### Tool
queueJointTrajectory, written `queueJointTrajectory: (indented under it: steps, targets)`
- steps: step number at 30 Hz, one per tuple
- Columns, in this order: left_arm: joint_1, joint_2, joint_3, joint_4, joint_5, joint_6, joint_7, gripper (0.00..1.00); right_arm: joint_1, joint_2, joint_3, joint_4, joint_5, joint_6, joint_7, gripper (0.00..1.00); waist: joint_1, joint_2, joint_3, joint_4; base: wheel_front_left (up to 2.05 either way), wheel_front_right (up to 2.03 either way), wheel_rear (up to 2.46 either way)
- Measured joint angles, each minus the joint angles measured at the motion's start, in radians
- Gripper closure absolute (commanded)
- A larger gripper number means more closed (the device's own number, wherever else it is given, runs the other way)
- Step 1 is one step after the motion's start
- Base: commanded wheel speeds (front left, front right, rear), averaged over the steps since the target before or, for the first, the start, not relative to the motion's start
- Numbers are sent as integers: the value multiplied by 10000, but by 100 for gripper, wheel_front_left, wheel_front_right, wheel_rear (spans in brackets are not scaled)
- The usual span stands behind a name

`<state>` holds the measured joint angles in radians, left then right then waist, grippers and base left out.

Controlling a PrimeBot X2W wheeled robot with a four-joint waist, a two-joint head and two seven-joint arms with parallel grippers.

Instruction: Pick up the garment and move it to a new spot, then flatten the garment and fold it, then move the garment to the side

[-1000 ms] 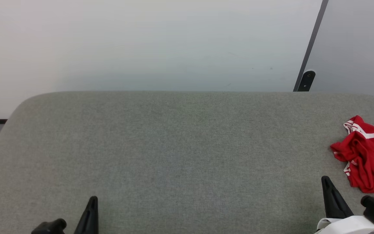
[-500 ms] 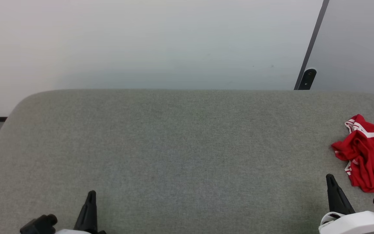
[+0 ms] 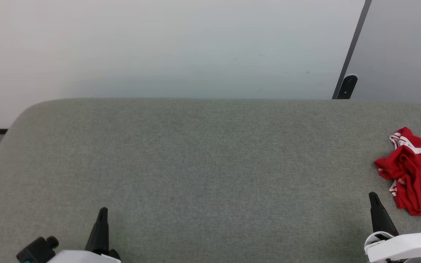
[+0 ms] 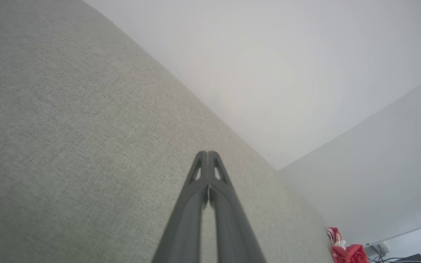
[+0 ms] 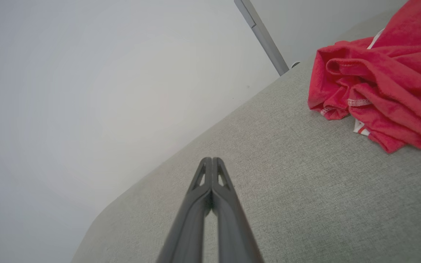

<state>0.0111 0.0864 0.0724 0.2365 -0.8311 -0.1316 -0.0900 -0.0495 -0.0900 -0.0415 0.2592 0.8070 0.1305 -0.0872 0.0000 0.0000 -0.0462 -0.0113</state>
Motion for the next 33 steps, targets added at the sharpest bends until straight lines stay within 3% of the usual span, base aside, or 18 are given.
queueJointTrajectory:
  steps: [33]
  targets:
    - [-545, -169, 207, 38, -3668, 2, 980, 100, -221, 174, -343, -58, 3764, 0, 963, 100, 0, 0, 188, 43, 0, 0, 0]
